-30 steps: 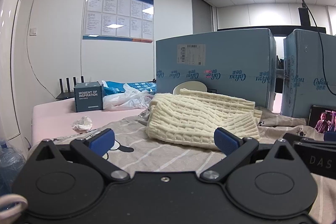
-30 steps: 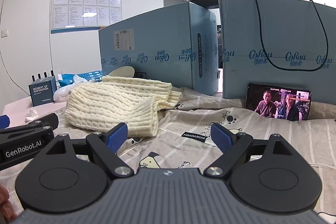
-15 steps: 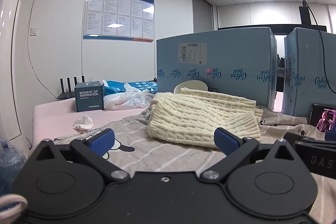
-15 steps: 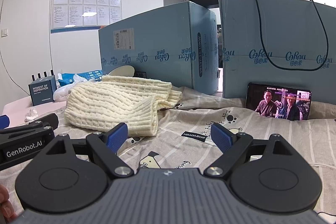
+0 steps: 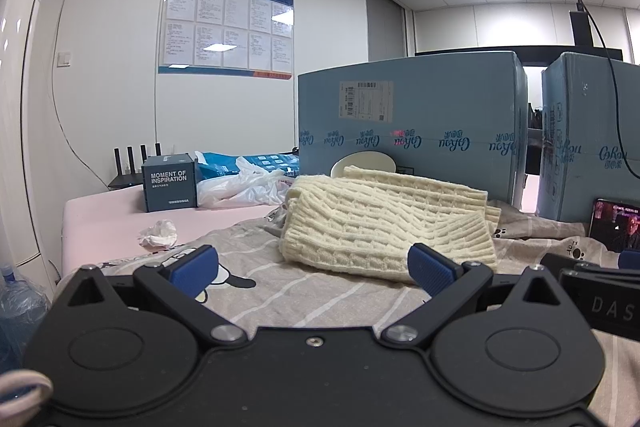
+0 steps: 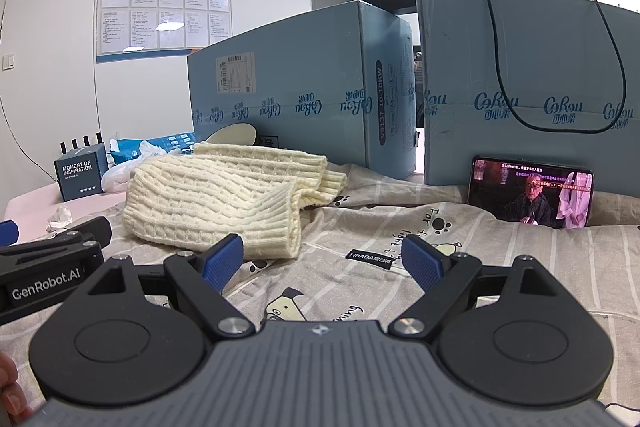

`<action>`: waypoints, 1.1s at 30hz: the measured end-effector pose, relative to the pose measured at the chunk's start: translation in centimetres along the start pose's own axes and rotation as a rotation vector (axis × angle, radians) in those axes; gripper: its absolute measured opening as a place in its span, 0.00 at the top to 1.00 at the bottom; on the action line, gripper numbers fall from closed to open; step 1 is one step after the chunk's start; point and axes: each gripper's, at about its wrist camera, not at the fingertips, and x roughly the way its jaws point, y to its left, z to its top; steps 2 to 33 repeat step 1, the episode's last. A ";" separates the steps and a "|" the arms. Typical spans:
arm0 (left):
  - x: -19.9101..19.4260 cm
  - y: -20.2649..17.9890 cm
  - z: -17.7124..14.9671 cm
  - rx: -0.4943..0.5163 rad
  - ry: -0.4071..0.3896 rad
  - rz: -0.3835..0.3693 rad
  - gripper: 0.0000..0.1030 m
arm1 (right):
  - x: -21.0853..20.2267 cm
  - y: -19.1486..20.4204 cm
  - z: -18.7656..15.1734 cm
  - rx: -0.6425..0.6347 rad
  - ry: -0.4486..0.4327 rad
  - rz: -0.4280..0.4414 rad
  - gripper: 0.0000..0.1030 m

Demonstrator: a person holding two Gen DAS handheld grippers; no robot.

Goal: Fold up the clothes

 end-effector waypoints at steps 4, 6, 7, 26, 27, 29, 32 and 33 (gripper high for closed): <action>0.0 0.0 0.0 0.000 0.001 -0.001 0.00 | 0.0 0.0 0.0 0.000 0.001 0.000 0.17; 0.0 0.0 0.0 0.000 0.001 -0.001 0.00 | 0.0 0.0 0.0 0.000 0.001 0.000 0.17; 0.0 0.0 0.0 0.000 0.001 -0.001 0.00 | 0.0 0.0 0.0 0.000 0.001 0.000 0.17; 0.0 0.0 0.0 0.000 0.001 -0.001 0.00 | 0.0 0.0 0.0 0.000 0.001 0.000 0.17; 0.0 0.0 0.0 0.000 0.001 -0.001 0.00 | 0.0 0.0 0.0 0.000 0.001 0.000 0.17; 0.0 0.0 0.0 0.000 0.001 -0.001 0.00 | 0.0 0.0 0.0 0.000 0.001 0.000 0.17; 0.0 0.0 0.0 0.000 0.001 -0.001 0.00 | 0.0 0.0 0.0 0.000 0.001 0.000 0.17; 0.0 0.0 0.0 0.000 0.001 -0.001 0.00 | 0.0 0.0 0.0 0.000 0.001 0.000 0.17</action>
